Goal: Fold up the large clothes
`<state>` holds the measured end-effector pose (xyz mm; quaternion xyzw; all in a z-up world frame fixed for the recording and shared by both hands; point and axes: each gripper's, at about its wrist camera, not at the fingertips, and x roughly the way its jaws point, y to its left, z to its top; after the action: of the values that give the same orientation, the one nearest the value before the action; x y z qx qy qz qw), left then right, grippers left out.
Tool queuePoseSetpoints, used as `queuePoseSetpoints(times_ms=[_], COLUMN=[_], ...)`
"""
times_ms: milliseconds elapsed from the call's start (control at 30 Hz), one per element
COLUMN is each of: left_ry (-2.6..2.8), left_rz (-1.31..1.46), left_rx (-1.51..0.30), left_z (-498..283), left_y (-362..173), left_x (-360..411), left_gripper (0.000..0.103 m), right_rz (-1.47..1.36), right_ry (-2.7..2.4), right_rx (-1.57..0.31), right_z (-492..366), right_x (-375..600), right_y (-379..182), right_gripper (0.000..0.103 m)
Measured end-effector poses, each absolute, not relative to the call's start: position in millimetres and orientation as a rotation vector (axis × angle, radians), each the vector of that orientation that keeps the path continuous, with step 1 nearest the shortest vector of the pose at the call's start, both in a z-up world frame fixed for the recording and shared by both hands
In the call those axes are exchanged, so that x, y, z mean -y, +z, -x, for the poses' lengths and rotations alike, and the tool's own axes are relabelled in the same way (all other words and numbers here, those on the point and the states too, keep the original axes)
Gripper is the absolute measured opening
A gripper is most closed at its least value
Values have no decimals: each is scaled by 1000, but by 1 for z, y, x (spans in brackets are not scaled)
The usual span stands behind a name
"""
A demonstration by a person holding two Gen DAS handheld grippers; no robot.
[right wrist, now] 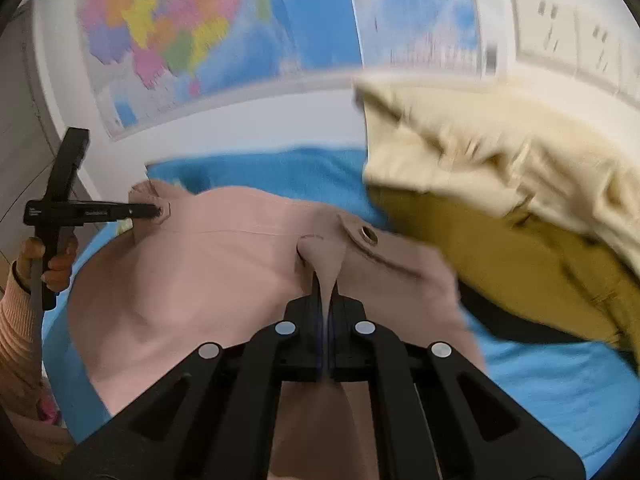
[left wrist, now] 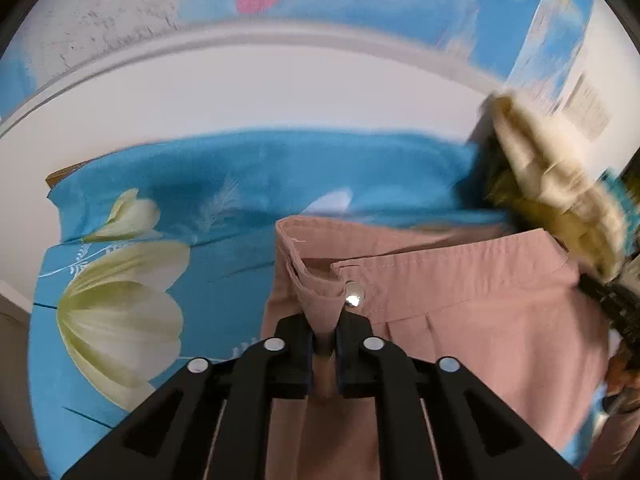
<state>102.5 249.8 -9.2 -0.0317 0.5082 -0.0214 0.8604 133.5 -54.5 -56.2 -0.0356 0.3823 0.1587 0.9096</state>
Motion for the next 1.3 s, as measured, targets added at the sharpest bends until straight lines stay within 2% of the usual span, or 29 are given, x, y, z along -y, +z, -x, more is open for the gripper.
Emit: queuePoseSetpoints(times_ms=[33,100,167,200,233,267,500,600,700,767,900,1000,1067,1300], left_ry=[-25,-8,-48,-54,-46,-33,-136,-207,-154,-143,-85,-46,-51,-82], left_rz=[55,81,163,175,166,146,53,33,36,54,33,-25,-51,-100], left_rx=[-1090,-1128,-1099,-1084,-1053,-1025,-915,-957,-1041,-1036,-980,-913,-876,-862], left_z=[-104,-106,-98,-94,-86,-78,-22,-16,-26,-28,-14,4,15,29], left_y=[-18,-34,-30,-26,-20,-13,16,0,-34,-38,-23,-9,-2,0], left_x=[-250,-257,-270,-274,-278,-279,-271,-260,-264,-267,-260,-248,-238,-212], left_gripper=[27,37,41,46,51,54,58,58,58,58,58,69,73,73], right_rz=[75,75,64,57,53,51,44,56,-62,-118,-105,-92,-97,-20], right_ry=[321,306,314,317,317,319,319,262,250,254,253,288,331,423], right_rx=[-838,-877,-878,-870,-861,-834,-742,-809,-870,-857,-796,-728,-706,-720], right_z=[-141,-146,-145,-141,-137,-130,-84,-95,-110,-110,-90,-65,-53,-38], right_x=[55,57,59,61,64,67,94,104,125,132,128,123,118,76], right_y=[-69,-83,-84,-81,-77,-69,-44,-65,-90,-90,-71,-53,-48,-59], right_gripper=[6,13,13,20,32,37,41,41,34,34,43,47,47,48])
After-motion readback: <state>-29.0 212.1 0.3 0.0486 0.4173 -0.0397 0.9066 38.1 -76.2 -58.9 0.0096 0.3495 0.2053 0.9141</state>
